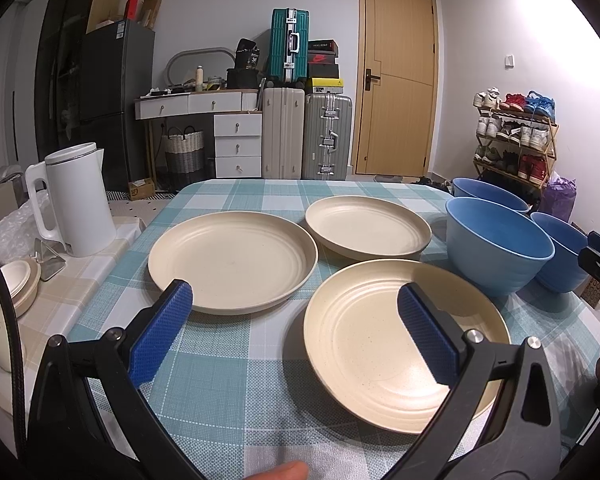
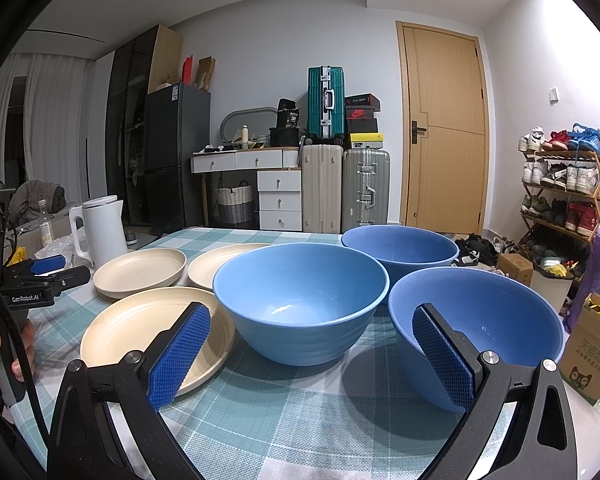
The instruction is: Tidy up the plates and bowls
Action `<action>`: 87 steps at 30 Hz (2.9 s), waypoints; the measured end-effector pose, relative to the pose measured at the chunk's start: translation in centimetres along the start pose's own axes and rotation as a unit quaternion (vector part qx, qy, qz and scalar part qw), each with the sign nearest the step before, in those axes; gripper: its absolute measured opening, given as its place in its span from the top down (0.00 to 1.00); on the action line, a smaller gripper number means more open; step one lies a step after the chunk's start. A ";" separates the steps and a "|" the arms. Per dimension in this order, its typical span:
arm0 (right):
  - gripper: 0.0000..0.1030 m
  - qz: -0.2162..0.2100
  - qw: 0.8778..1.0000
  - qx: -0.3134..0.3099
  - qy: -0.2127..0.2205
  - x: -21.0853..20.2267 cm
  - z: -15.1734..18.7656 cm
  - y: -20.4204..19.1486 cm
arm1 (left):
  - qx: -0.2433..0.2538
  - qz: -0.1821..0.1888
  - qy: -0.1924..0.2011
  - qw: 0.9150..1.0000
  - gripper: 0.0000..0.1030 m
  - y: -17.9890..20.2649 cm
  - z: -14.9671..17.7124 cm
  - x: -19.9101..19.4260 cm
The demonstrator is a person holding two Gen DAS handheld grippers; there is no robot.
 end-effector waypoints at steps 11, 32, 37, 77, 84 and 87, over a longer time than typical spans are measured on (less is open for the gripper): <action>0.00 0.002 1.000 -0.001 -0.002 -0.4 -0.1 0.1 | 0.000 0.001 0.000 1.000 0.01 0.0 0.0 0.0; 0.00 -0.004 1.000 0.007 -0.029 0.7 -0.6 -0.4 | -0.019 -0.002 -0.009 1.000 0.01 -1.2 -0.3 -0.4; 0.00 -0.012 0.999 0.014 -0.040 0.7 -1.2 -1.0 | -0.021 -0.012 -0.014 1.000 0.01 -1.1 -1.2 -1.0; 0.00 -0.139 0.987 -0.008 -0.075 4.9 -13.2 -11.3 | -0.104 -0.083 -0.091 0.987 0.01 -8.7 -8.9 1.1; 0.00 -0.146 0.984 -0.008 -0.101 8.5 -13.2 -12.7 | -0.106 -0.094 -0.109 0.984 0.01 -10.5 -8.1 3.7; 0.00 -0.149 0.982 -0.013 -0.115 10.5 -13.1 -13.6 | -0.114 -0.093 -0.119 0.982 0.01 -11.3 -7.4 4.7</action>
Point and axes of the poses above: each gripper's, at about its wrist camera, not at the fingertips, and x roughly the way its jaws point, y to its right, z to its underside, the point moved 4 cm from there along x, roughly the way its jaws point, and after that the axes turned 2 degrees about -z, right-handed, at the moved point
